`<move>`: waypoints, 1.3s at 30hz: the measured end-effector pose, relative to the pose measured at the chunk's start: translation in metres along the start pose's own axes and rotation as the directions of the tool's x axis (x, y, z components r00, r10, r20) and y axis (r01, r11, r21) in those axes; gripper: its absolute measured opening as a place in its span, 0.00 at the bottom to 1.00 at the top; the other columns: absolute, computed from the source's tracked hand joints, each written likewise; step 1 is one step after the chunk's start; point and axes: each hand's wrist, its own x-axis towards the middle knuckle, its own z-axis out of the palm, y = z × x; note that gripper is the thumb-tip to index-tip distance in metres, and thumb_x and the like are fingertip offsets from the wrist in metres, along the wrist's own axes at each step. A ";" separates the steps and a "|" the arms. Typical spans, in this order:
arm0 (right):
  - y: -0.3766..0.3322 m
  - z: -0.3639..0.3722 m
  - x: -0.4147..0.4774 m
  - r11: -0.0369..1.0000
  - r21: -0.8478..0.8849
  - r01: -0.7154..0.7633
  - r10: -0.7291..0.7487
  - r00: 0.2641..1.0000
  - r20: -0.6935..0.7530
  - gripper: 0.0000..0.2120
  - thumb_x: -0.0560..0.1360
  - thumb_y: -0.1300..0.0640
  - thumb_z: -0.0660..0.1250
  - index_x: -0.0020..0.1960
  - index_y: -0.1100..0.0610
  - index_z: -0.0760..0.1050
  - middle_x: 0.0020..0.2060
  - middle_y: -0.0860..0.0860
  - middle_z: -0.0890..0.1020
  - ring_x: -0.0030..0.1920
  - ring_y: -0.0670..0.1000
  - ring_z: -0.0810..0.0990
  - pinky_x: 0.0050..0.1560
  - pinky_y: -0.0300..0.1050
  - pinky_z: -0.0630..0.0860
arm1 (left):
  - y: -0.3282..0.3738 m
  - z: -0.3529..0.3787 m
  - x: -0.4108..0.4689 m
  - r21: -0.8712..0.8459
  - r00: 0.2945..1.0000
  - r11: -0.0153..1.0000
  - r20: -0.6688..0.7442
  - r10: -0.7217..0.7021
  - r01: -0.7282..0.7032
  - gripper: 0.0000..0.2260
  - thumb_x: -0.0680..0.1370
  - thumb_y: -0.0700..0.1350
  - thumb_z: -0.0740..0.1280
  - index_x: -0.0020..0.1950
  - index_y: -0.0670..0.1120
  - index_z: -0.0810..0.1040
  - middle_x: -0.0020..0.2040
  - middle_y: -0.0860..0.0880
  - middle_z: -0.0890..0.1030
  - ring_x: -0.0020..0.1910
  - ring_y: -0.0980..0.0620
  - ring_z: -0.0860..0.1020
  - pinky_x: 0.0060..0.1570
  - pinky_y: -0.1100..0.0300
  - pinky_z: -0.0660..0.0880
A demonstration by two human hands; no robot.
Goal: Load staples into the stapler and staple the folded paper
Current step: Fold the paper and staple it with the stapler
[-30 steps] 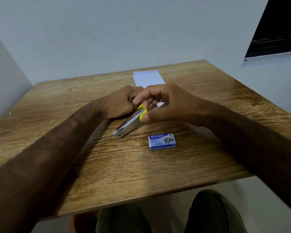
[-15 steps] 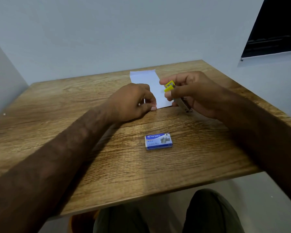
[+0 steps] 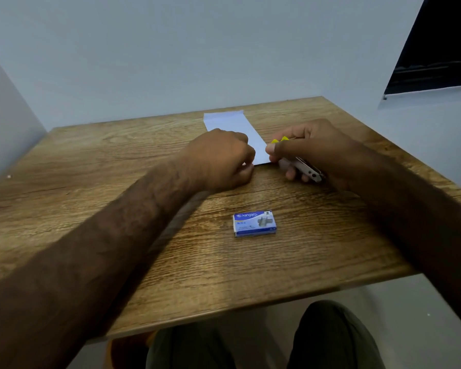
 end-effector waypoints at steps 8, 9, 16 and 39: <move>-0.001 -0.005 0.004 0.997 -0.067 -0.042 0.041 0.999 -0.012 0.14 0.69 0.49 0.79 0.49 0.54 0.80 0.41 0.55 0.88 0.23 0.47 0.78 0.21 0.36 0.65 | 0.001 0.017 0.002 -0.062 0.981 0.992 -0.159 -0.115 0.107 0.14 0.81 0.53 0.60 0.51 0.47 0.82 0.48 0.48 0.80 0.48 0.43 0.80 0.39 0.54 0.70; -0.001 -0.006 0.006 0.994 -0.095 -0.055 0.054 0.998 -0.005 0.14 0.69 0.49 0.79 0.50 0.51 0.78 0.39 0.52 0.89 0.21 0.46 0.77 0.21 0.35 0.64 | 0.000 0.018 0.002 -0.082 0.980 0.992 -0.168 -0.108 0.096 0.14 0.81 0.54 0.61 0.52 0.48 0.82 0.49 0.49 0.80 0.49 0.44 0.80 0.39 0.54 0.70; -0.010 -0.009 0.021 0.939 -0.318 -0.131 0.151 0.988 0.038 0.15 0.70 0.55 0.78 0.52 0.59 0.81 0.28 0.48 0.84 0.18 0.43 0.71 0.21 0.35 0.64 | 0.002 0.028 -0.001 -0.124 0.943 0.987 -0.301 -0.139 0.106 0.13 0.81 0.51 0.62 0.47 0.44 0.82 0.47 0.46 0.79 0.47 0.42 0.80 0.37 0.49 0.75; -0.027 0.011 0.040 0.842 0.261 -0.473 0.350 0.846 0.403 0.18 0.79 0.42 0.64 0.47 0.58 0.77 0.36 0.53 0.81 0.30 0.48 0.78 0.22 0.37 0.71 | -0.007 0.019 -0.006 0.257 0.874 0.966 -0.475 0.100 0.029 0.02 0.72 0.39 0.73 0.41 0.41 0.82 0.41 0.43 0.81 0.37 0.43 0.79 0.30 0.54 0.68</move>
